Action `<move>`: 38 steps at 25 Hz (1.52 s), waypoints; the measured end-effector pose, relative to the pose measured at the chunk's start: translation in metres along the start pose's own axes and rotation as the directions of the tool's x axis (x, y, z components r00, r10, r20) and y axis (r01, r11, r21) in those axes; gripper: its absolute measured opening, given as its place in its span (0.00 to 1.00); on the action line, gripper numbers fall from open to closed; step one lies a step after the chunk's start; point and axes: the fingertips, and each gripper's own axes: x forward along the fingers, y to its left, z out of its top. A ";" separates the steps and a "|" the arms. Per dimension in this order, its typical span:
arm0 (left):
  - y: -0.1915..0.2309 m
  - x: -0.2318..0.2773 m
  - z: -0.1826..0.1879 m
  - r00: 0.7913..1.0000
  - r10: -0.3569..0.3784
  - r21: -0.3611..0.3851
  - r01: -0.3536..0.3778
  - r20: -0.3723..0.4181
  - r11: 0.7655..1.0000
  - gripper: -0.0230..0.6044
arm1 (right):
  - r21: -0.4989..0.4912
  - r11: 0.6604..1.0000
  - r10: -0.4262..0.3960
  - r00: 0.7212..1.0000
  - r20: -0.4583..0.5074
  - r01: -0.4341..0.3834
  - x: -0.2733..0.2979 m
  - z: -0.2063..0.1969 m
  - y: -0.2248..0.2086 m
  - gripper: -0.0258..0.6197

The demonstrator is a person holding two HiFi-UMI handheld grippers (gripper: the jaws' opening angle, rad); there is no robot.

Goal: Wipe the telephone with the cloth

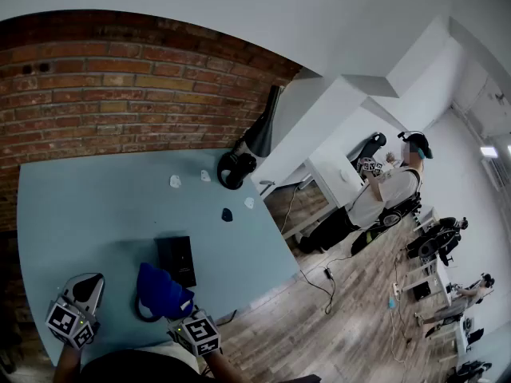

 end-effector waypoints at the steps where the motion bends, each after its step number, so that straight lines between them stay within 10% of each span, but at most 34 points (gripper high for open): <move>1: 0.004 0.001 -0.002 1.000 0.010 0.000 -0.010 0.003 1.000 0.07 | 0.008 1.000 0.028 1.000 -0.010 -0.028 0.006 -0.002 0.000 0.11; 13: 0.021 -0.005 -0.006 0.998 0.056 0.012 -0.056 -0.013 0.998 0.07 | -0.186 0.981 -0.066 0.993 -0.098 0.047 0.054 0.006 -0.061 0.15; 20: 0.021 -0.003 -0.013 0.997 0.063 0.011 -0.062 -0.051 0.998 0.07 | -0.493 0.830 -0.357 0.928 -0.106 0.263 0.067 0.039 -0.153 0.15; 27: 0.049 -0.017 -0.010 0.990 0.126 -0.006 -0.126 -0.059 0.992 0.07 | -0.772 0.627 -0.416 0.883 -0.217 0.106 0.119 0.005 -0.171 0.15; 33: 0.065 -0.023 -0.012 0.985 0.156 -0.014 -0.157 -0.078 0.987 0.07 | -0.814 0.577 -0.386 0.858 -0.339 -0.062 0.159 -0.045 -0.161 0.15; 38: 0.068 -0.031 -0.020 0.981 0.170 -0.039 -0.174 -0.098 0.984 0.07 | -0.786 0.616 -0.391 0.846 -0.364 -0.054 0.156 -0.057 -0.157 0.13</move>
